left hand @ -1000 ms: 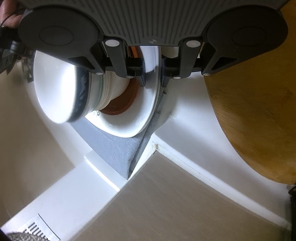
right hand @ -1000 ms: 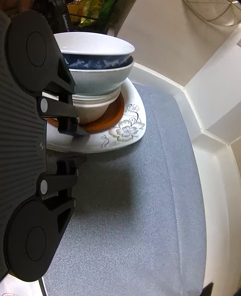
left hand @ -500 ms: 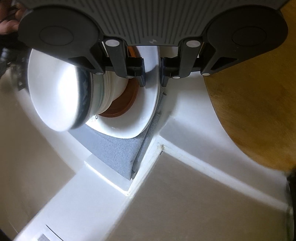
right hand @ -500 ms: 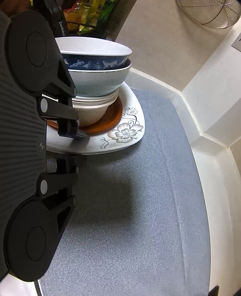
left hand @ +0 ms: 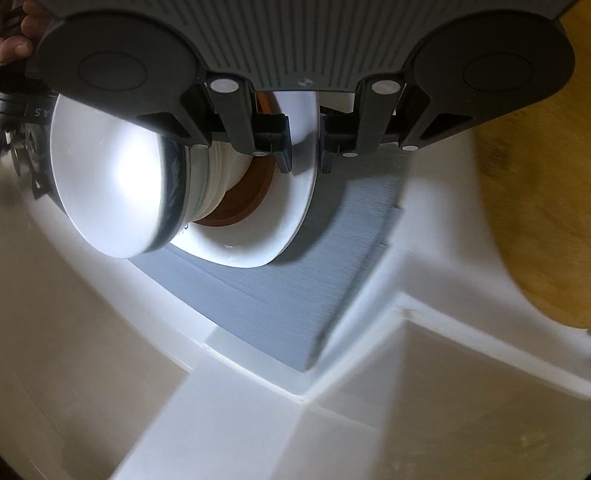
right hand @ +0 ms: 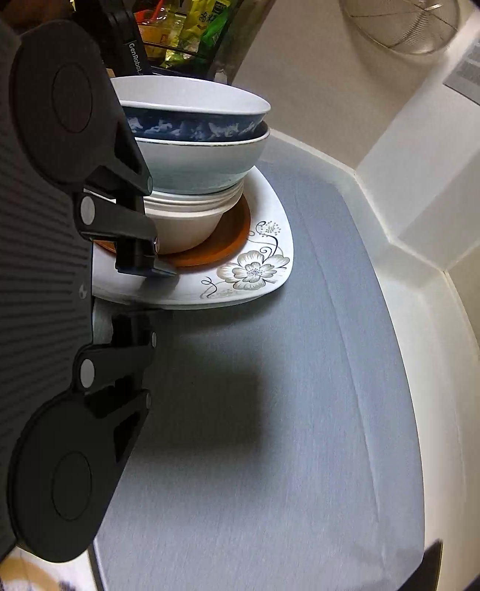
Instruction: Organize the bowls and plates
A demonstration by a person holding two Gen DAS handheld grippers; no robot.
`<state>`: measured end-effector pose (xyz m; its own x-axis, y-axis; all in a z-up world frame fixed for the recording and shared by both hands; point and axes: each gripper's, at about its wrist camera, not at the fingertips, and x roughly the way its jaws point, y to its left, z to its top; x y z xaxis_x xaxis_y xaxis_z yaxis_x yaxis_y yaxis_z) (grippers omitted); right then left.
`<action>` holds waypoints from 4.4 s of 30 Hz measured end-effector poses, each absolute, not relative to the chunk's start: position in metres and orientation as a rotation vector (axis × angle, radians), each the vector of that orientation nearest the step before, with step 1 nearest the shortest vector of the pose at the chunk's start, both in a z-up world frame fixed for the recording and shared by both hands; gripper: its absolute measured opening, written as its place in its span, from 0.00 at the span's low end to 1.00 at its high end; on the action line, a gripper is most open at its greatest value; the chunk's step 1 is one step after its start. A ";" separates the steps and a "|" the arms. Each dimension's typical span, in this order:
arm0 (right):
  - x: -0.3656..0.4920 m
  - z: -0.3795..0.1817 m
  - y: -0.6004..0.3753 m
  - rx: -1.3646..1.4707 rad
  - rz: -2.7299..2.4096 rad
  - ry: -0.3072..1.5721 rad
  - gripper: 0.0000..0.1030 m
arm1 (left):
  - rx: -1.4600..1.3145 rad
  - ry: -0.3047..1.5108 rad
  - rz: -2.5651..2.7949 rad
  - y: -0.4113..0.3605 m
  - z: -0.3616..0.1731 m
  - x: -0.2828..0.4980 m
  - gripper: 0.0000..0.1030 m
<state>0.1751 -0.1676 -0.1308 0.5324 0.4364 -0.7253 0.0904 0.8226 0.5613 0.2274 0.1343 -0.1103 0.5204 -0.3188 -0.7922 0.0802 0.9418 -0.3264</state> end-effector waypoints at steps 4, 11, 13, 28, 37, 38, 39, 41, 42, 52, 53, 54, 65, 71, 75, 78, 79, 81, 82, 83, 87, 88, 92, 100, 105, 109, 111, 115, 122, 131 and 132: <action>0.163 -0.130 -0.191 0.614 0.186 0.998 0.18 | -0.260 1.004 -0.282 0.109 -0.111 0.224 0.15; 0.137 -0.132 -0.241 0.652 0.104 0.977 0.18 | -0.219 1.005 -0.366 0.046 -0.113 0.221 0.15; 0.130 -0.132 -0.255 0.663 0.078 0.969 0.18 | -0.209 1.005 -0.390 0.028 -0.114 0.222 0.15; 0.107 -0.129 -0.302 0.606 0.058 0.950 0.19 | -0.197 0.988 -0.382 -0.011 -0.115 0.206 0.18; 0.109 -0.125 -0.302 0.489 0.130 0.949 0.22 | -0.180 0.956 -0.261 -0.006 -0.104 0.158 0.48; 0.107 -0.124 -0.302 0.471 0.140 0.948 0.22 | -0.183 0.947 -0.244 -0.005 -0.101 0.150 0.52; 0.107 -0.124 -0.302 0.460 0.147 0.947 0.24 | -0.182 0.939 -0.230 -0.004 -0.098 0.142 0.60; 0.102 -0.124 -0.303 0.434 0.151 0.940 0.36 | -0.171 0.929 -0.198 -0.005 -0.094 0.128 0.73; 0.099 -0.123 -0.303 0.420 0.150 0.935 0.41 | -0.161 0.931 -0.185 -0.006 -0.092 0.123 0.79; 0.074 -0.103 -0.311 0.324 0.172 0.809 0.84 | -0.083 0.872 -0.162 -0.027 -0.060 0.105 0.86; 0.072 -0.099 -0.310 0.315 0.174 0.794 0.89 | -0.069 0.873 -0.160 -0.030 -0.058 0.105 0.89; 0.070 -0.096 -0.309 0.303 0.175 0.783 0.92 | -0.056 0.873 -0.159 -0.033 -0.055 0.105 0.92; 0.048 -0.068 -0.288 0.256 0.088 0.732 1.00 | 0.017 0.871 -0.248 -0.038 -0.043 0.118 1.00; 0.047 -0.055 -0.264 0.280 -0.018 0.744 1.00 | 0.049 0.875 -0.321 -0.025 -0.039 0.131 1.00; 0.049 -0.047 -0.244 0.285 -0.037 0.748 1.00 | 0.072 0.864 -0.383 -0.019 -0.038 0.135 1.00; 0.048 -0.043 -0.231 0.275 -0.080 0.741 1.00 | 0.085 0.862 -0.420 -0.016 -0.040 0.139 1.00; 0.046 -0.042 -0.228 0.277 -0.093 0.739 1.00 | 0.090 0.859 -0.430 -0.015 -0.040 0.140 1.00; 0.044 -0.039 -0.221 0.268 -0.121 0.739 1.00 | 0.093 0.855 -0.450 -0.013 -0.040 0.141 1.00; 0.041 -0.039 -0.218 0.264 -0.135 0.739 1.00 | 0.095 0.855 -0.459 -0.013 -0.040 0.141 1.00; 0.039 -0.038 -0.216 0.263 -0.150 0.740 1.00 | 0.101 0.857 -0.466 -0.013 -0.040 0.140 1.00; 0.029 -0.035 -0.207 0.268 -0.201 0.746 1.00 | 0.108 0.875 -0.501 -0.010 -0.045 0.140 1.00; 0.027 -0.034 -0.204 0.266 -0.209 0.747 1.00 | 0.110 0.879 -0.508 -0.009 -0.045 0.140 1.00; 0.022 -0.033 -0.196 0.263 -0.233 0.752 1.00 | 0.105 0.893 -0.531 -0.005 -0.044 0.140 1.00; 0.029 -0.027 -0.188 0.264 -0.248 0.748 1.00 | 0.110 0.890 -0.537 0.001 -0.033 0.147 1.00; 0.037 -0.027 -0.184 0.265 -0.254 0.748 1.00 | 0.121 0.882 -0.538 0.006 -0.027 0.151 1.00; 0.039 -0.025 -0.180 0.256 -0.230 0.757 1.00 | 0.114 0.864 -0.529 0.001 -0.026 0.149 1.00; 0.038 -0.023 -0.180 0.242 -0.233 0.759 1.00 | 0.111 0.872 -0.532 0.000 -0.027 0.148 1.00; 0.037 -0.025 -0.183 0.264 -0.239 0.763 1.00 | 0.121 0.889 -0.527 0.004 -0.031 0.145 1.00; 0.036 -0.026 -0.179 0.264 -0.215 0.766 1.00 | 0.126 0.889 -0.530 0.004 -0.031 0.143 1.00; 0.033 -0.024 -0.180 0.270 -0.217 0.754 1.00 | 0.132 0.870 -0.534 0.003 -0.028 0.140 1.00; 0.033 -0.024 -0.180 0.271 -0.217 0.754 1.00 | 0.132 0.869 -0.534 0.003 -0.028 0.139 1.00</action>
<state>0.0328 -0.1797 -0.0239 0.7097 -0.0970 -0.6978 0.2895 0.9431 0.1633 0.1391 0.0033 -0.0278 0.5241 -0.3921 -0.7561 0.4971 0.8617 -0.1023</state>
